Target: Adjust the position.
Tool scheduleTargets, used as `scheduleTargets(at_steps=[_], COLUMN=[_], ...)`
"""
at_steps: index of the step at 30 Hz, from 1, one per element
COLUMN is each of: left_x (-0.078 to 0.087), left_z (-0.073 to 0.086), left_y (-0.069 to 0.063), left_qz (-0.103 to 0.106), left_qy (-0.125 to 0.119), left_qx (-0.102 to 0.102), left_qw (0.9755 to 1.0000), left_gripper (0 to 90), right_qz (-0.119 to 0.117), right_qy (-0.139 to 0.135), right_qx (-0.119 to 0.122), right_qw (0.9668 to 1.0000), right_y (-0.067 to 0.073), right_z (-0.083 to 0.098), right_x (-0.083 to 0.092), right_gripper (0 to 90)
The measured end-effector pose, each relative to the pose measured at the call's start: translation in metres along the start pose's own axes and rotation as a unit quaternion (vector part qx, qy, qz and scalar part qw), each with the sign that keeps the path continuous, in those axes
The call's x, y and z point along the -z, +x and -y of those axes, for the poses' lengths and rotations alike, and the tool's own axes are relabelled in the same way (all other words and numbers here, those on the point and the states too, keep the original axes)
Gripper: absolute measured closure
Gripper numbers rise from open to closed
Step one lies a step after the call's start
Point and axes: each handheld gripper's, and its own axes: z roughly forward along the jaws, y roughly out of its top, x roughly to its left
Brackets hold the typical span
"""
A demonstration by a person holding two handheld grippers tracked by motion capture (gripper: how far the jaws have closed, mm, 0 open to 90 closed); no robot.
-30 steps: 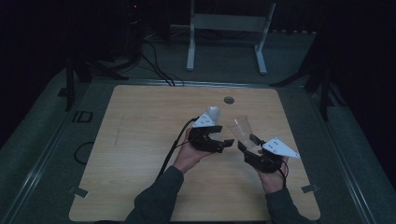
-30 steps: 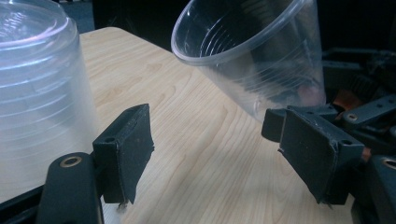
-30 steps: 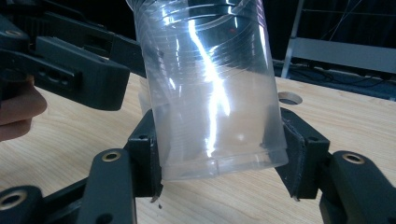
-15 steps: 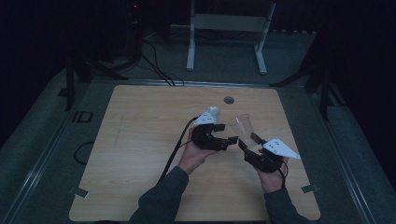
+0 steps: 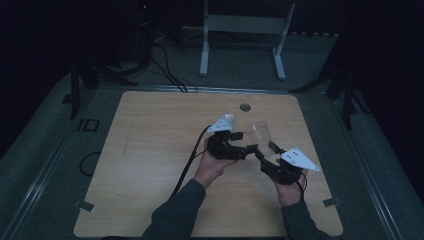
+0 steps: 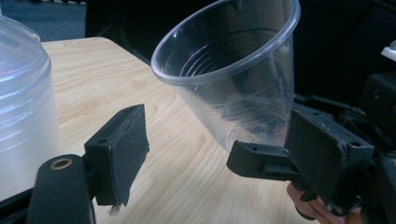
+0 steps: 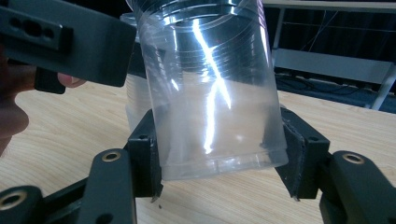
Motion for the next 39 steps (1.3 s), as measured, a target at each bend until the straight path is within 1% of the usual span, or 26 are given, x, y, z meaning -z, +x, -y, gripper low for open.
scheduleTargets(at_steps=[6, 10, 13, 18, 23, 28, 35, 39], left_x=[-0.002, -0.003, -0.004, -0.007, -0.010, -0.010, -0.012, -0.012], left_z=[-0.001, -0.001, -0.001, -0.001, 0.000, -0.001, -0.001, -0.001], left_y=[-0.001, -0.002, -0.001, -0.003, -0.002, -0.002, -0.001, -0.001], left_qz=[0.006, 0.005, 0.008, 0.012, 0.017, 0.020, 0.022, 0.026], left_qy=[-0.006, -0.010, -0.014, -0.016, -0.020, -0.026, -0.028, -0.033], left_qx=[0.009, 0.012, 0.017, 0.019, 0.030, 0.033, 0.038, 0.047], left_qw=[0.9999, 0.9999, 0.9997, 0.9996, 0.9992, 0.9989, 0.9986, 0.9980], left_gripper=[19.6, 19.3, 19.1, 19.1, 19.1, 19.1, 19.1, 19.1], right_qz=[0.001, -0.001, -0.002, -0.003, -0.004, -0.003, -0.005, -0.005], right_qy=[-0.002, -0.002, 0.000, -0.001, -0.002, -0.004, -0.004, -0.004], right_qx=[0.000, 0.001, 0.002, 0.002, 0.003, 0.001, 0.003, 0.003], right_qw=[1.0000, 1.0000, 1.0000, 1.0000, 1.0000, 1.0000, 1.0000, 1.0000], right_y=[0.002, 0.004, 0.005, 0.007, 0.008, 0.007, 0.009, 0.009], right_z=[0.001, 0.001, 0.002, 0.002, 0.002, 0.002, 0.003, 0.003], right_x=[-0.001, -0.002, -0.003, -0.003, -0.004, -0.003, -0.004, -0.004], right_gripper=[41.7, 41.7, 41.7, 41.7, 41.6, 41.6, 41.6, 41.6])
